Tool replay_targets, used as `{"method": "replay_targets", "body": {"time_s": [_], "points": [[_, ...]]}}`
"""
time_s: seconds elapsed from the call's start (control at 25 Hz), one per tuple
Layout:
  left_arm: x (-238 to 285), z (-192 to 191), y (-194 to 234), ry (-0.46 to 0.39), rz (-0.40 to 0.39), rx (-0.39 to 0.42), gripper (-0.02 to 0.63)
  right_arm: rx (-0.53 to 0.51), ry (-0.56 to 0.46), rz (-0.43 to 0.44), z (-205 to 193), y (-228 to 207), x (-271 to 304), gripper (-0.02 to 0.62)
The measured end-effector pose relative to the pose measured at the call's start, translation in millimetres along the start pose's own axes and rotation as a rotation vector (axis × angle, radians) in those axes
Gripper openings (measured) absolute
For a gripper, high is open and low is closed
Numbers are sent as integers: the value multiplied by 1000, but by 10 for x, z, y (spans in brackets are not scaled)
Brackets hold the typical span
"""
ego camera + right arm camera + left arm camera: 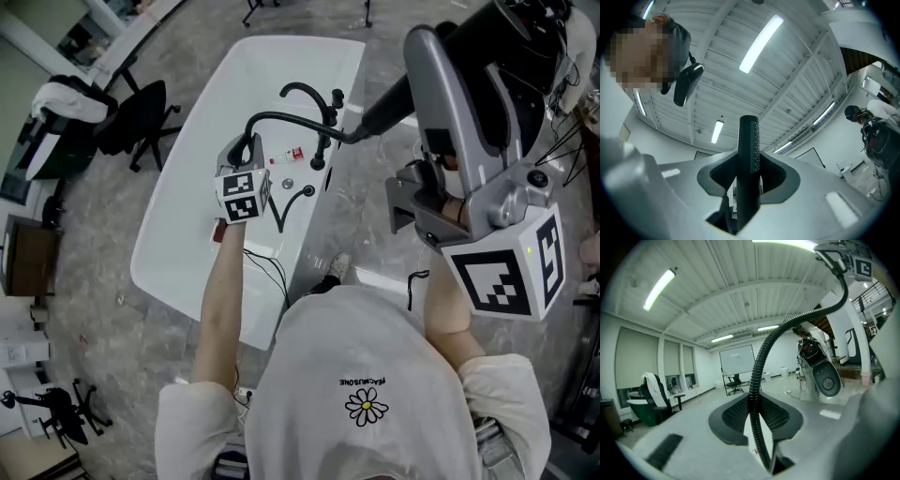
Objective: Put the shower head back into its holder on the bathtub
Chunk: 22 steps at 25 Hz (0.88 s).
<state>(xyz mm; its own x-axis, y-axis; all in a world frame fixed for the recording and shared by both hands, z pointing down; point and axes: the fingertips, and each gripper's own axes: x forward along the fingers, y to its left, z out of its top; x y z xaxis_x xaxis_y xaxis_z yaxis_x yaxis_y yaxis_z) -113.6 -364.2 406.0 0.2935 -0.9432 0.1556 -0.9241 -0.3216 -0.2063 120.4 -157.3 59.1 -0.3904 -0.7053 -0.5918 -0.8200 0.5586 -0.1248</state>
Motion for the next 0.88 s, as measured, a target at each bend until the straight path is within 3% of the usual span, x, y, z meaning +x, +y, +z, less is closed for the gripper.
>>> {"method": "replay_targets", "body": {"time_s": [0.2, 0.4, 0.64, 0.76, 0.88], "points": [[-157, 1068, 74, -200, 21, 36, 63, -26, -50, 4, 330, 167, -172, 140], [-178, 1802, -263, -373, -51, 2, 63, -42, -92, -13, 478, 126, -170, 138], [-56, 2076, -806, -443, -156, -113, 63, -65, -105, -57, 543, -88, -136, 138], [49, 2117, -937, -465, -184, -108, 63, -71, -109, -80, 521, -177, -123, 138], [196, 1951, -981, -427, -193, -85, 63, -70, -94, -101, 436, -260, -115, 138]]}}
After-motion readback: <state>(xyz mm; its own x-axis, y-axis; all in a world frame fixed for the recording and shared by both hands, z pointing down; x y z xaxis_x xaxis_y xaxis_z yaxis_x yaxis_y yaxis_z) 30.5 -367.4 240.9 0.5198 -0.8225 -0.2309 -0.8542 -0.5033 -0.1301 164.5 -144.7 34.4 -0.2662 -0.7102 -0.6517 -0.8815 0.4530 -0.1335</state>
